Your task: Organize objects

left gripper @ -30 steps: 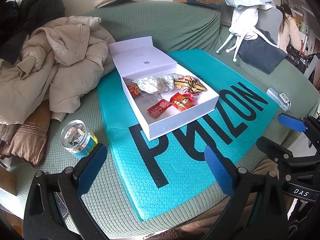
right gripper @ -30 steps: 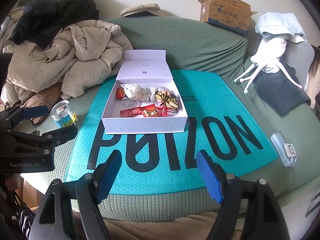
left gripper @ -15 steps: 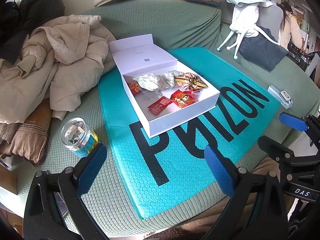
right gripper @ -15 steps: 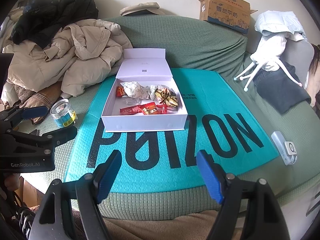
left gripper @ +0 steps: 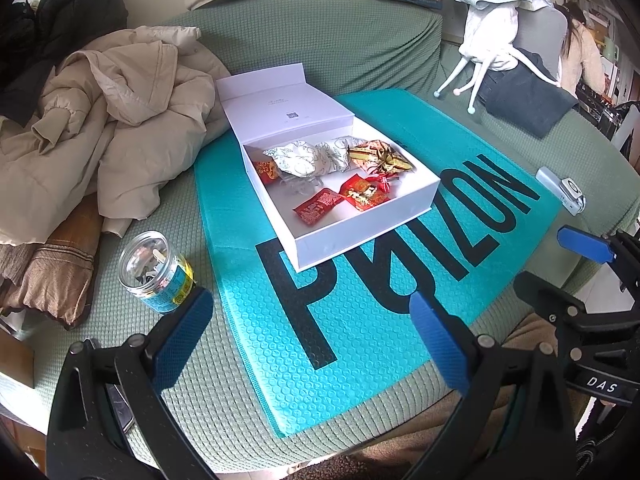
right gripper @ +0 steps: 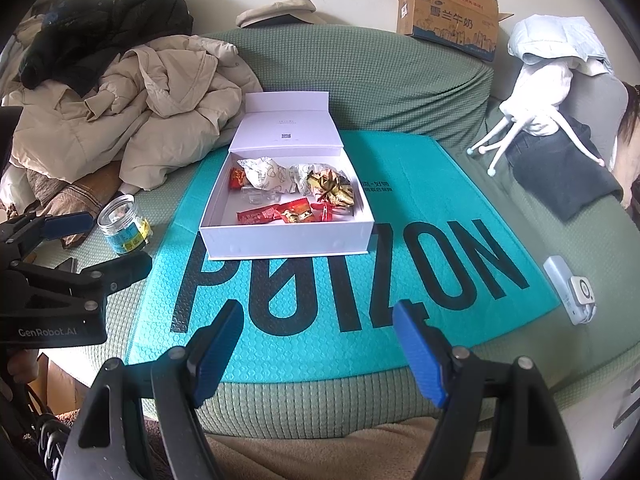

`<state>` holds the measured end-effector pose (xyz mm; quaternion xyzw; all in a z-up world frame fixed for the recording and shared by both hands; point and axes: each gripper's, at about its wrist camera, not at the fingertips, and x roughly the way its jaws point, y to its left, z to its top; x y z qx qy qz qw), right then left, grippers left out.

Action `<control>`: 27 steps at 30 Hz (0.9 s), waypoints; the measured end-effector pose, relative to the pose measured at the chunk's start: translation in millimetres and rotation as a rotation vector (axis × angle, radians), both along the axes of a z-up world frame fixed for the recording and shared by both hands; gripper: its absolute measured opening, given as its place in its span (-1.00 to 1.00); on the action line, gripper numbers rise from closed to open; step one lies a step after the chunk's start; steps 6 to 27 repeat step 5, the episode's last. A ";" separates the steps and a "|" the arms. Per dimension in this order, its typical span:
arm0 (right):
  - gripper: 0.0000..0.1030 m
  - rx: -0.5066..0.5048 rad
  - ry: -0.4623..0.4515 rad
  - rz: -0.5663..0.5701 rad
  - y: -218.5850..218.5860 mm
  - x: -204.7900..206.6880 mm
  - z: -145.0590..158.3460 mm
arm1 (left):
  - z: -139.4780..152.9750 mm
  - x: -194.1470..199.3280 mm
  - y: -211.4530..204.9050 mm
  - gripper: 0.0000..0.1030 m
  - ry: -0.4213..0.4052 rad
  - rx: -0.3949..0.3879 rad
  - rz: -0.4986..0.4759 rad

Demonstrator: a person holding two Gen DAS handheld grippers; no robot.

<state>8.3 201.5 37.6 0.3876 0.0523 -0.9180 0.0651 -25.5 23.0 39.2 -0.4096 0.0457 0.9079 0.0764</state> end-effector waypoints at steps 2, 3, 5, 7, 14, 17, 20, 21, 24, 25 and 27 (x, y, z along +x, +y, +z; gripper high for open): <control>0.52 -0.002 -0.003 0.002 0.7 -1.5 -0.8 | -1.8 0.1 0.2 0.93 -0.002 0.007 -0.004; 0.52 -0.001 -0.004 0.000 1.2 -1.3 -1.2 | -3.0 -0.2 1.0 0.93 -0.004 0.010 -0.004; 0.52 -0.004 -0.007 0.000 2.0 -2.1 -2.2 | -5.4 -1.9 3.5 0.93 -0.014 0.012 -0.012; 0.52 -0.004 -0.007 0.000 2.0 -2.1 -2.2 | -5.4 -1.9 3.5 0.93 -0.014 0.012 -0.012; 0.52 -0.004 -0.007 0.000 2.0 -2.1 -2.2 | -5.4 -1.9 3.5 0.93 -0.014 0.012 -0.012; 0.52 -0.004 -0.007 0.000 2.0 -2.1 -2.2 | -5.4 -1.9 3.5 0.93 -0.014 0.012 -0.012; 0.52 -0.004 -0.007 0.000 2.0 -2.1 -2.2 | -5.4 -1.9 3.5 0.93 -0.014 0.012 -0.012; 0.52 -0.004 -0.007 0.000 2.0 -2.1 -2.2 | -5.4 -1.9 3.5 0.93 -0.014 0.012 -0.012; 0.52 -0.004 -0.007 0.000 2.0 -2.1 -2.2 | -5.4 -1.9 3.5 0.93 -0.014 0.012 -0.012; 0.52 -0.004 -0.007 0.000 2.0 -2.1 -2.2 | -5.4 -1.9 3.5 0.93 -0.014 0.012 -0.012; 0.52 -0.004 -0.007 0.000 2.0 -2.1 -2.2 | -5.4 -1.9 3.5 0.93 -0.014 0.012 -0.012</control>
